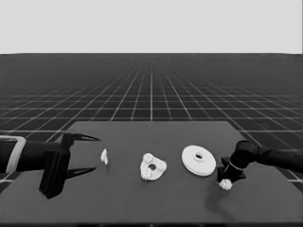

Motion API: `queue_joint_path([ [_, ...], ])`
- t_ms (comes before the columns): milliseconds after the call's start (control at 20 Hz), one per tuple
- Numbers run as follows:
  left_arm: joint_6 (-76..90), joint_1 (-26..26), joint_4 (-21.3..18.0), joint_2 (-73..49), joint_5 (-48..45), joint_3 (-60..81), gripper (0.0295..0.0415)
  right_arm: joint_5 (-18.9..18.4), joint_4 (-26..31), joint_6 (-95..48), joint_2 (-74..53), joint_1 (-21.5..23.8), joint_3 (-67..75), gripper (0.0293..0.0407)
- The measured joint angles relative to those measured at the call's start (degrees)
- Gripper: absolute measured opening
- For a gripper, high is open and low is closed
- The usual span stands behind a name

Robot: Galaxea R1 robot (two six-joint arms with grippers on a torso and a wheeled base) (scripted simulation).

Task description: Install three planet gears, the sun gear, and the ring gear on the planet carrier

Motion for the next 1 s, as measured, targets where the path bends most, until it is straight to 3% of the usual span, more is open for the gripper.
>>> queue_joint_path([
  [200, 0.0, 0.0, 0.0, 0.0, 0.0, 0.0, 0.0385, 0.0, 0.0, 0.0, 0.0, 0.0, 0.0, 0.031],
  [300, 0.0, 0.0, 0.0, 0.0, 0.0, 0.0, 0.0385, -5.9, 5.8, 1.1, -3.3, 7.9, 5.9, 0.031],
  [400, 0.0, 0.0, 0.0, 0.0, 0.0, 0.0, 0.0385, -8.0, 8.3, 1.2, -3.9, 11.4, 7.0, 0.031],
  [700, 0.0, 0.0, 0.0, 0.0, 0.0, 0.0, 0.0385, -9.1, 9.6, 1.2, -4.1, 13.0, 7.2, 0.031],
  [750, 0.0, 0.0, 0.0, 0.0, 0.0, 0.0, 0.0385, -13.2, 7.6, 24.1, 5.7, 14.0, 10.3, 0.031],
  [800, 0.0, 0.0, 0.0, 0.0, 0.0, 0.0, 0.0385, -15.3, 8.0, 34.8, 25.2, 14.6, 6.3, 0.031],
  [900, 0.0, 0.0, 0.0, 0.0, 0.0, 0.0, 0.0385, -14.6, 9.0, 32.0, 45.5, 14.8, -12.3, 0.031],
  [1000, 0.0, 0.0, 0.0, 0.0, 0.0, 0.0, 0.0385, -13.9, 9.3, 27.6, 52.3, 14.9, -22.7, 0.031],
])
